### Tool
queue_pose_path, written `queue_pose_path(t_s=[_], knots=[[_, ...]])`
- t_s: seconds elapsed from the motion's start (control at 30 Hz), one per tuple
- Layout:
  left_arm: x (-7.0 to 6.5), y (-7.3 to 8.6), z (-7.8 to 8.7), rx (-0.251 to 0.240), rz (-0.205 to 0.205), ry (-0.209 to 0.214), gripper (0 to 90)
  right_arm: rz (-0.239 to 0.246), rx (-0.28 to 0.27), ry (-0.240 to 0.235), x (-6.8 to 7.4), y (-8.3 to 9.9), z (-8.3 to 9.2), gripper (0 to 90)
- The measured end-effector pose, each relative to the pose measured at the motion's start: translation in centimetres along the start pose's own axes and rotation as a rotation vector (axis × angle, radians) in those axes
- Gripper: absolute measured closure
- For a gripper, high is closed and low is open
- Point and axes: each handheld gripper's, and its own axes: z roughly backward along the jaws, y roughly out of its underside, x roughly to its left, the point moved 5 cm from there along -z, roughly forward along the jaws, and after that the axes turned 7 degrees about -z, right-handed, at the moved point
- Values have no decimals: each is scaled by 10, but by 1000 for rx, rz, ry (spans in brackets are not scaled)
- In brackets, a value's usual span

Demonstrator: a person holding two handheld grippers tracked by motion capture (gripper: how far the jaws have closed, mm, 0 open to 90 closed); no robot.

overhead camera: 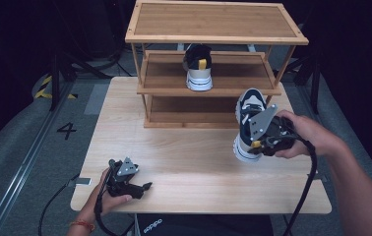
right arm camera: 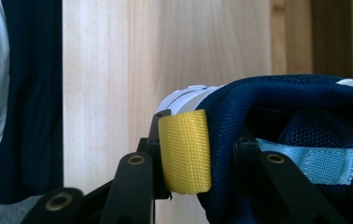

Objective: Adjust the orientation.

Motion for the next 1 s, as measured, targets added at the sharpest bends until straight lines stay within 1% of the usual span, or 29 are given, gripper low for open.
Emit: queue_pose_path(t_s=[0.13,0.2,0.27,0.4,0.43,0.47,0.5,0.7,0.73,0.77,0.83,0.9,0.97,1.0], knots=[[0,0,0,0,-4,3,159,19,2,10,-14,-13,5,694],[0,0,0,0,-5,4,159,18,-10,19,-22,-20,8,694],[0,0,-1,0,5,8,159,27,-11,26,-32,-27,11,694],[0,0,0,2,4,9,159,29,-28,40,-52,-40,15,694],[0,0,0,2,4,9,159,31,-33,40,-56,-42,15,694],[0,0,0,2,4,10,159,34,-31,43,-64,-46,15,694],[0,0,0,2,4,10,159,34,-31,43,-64,-46,15,694],[0,0,0,2,4,9,159,40,-32,44,-87,-60,16,694],[0,0,0,2,5,8,159,43,-32,44,-94,-63,16,693],[0,0,-1,0,4,9,159,43,-32,44,-94,-63,16,693],[0,0,-1,-1,4,9,159,37,-26,40,-101,-66,13,693],[-1,-1,0,-1,5,6,159,45,-18,41,-108,-70,10,693],[-1,0,-1,-2,8,4,160,43,-11,41,-115,-72,7,692],[-1,0,0,-1,10,3,161,45,-13,41,-121,-75,6,692]])
